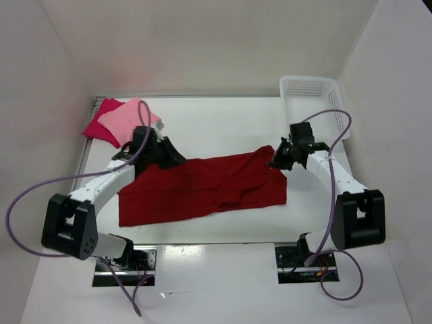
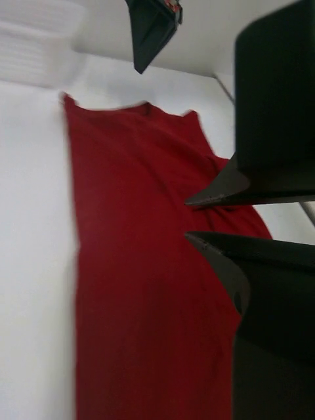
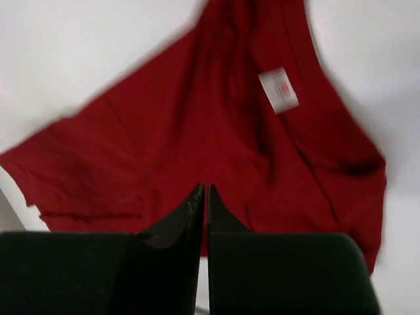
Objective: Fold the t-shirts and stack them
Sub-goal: Fold the other side of the tshirt into a rectangle
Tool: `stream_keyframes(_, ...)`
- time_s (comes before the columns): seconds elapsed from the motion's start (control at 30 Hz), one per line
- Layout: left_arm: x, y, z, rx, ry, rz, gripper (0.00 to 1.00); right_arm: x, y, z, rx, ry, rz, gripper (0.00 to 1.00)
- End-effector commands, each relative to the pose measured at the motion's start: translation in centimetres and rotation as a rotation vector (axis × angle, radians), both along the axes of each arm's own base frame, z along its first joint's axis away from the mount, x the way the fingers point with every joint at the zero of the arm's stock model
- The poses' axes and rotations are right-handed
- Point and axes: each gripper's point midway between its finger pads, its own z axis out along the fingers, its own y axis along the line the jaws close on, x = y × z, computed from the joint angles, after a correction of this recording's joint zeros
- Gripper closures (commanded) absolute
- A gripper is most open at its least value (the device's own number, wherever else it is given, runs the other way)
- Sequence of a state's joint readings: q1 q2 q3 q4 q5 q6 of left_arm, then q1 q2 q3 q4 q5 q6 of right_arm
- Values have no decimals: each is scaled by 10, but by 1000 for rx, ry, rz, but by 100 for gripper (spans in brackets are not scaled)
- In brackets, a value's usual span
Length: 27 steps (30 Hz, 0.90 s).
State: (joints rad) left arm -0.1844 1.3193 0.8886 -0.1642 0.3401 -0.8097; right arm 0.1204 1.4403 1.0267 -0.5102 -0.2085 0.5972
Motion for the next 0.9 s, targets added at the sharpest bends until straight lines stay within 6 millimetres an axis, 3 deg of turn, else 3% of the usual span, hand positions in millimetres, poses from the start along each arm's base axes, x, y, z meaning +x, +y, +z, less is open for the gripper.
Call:
stream_keyframes(0.0,-11,-40,-36,1,84,-82,72,-54,5,-28,55,140,-26,93)
stream_keyframes(0.03,-13,-51,-52,15,128,-111,72,-61,9,-31,59,154,-24,93)
stream_keyframes(0.07,-16,-68,-54,17,127,-155,72,-67,13,-37,64,176,-23,93)
stream_keyframes(0.13,-10,-84,-60,17,142,-189,72,-80,34,-43,90,206,5,82)
stream_keyframes(0.23,-3,-87,-79,25,165,-189,72,-81,43,-63,101,234,-16,78)
stream_keyframes(0.33,-1,-88,-89,39,184,-195,72,-67,35,-70,55,195,-52,67)
stream_keyframes(0.6,5,-52,-118,41,259,-119,72,-14,15,-69,-69,131,-86,50)
stream_keyframes(0.73,4,-34,-129,34,286,-69,72,-7,13,-74,-89,133,-98,52)
stream_keyframes(0.8,1,-28,-135,29,310,-57,72,-2,15,-74,-84,122,-84,68)
stream_keyframes(0.87,0,-21,-142,30,332,-38,72,8,17,-67,-82,94,-76,77)
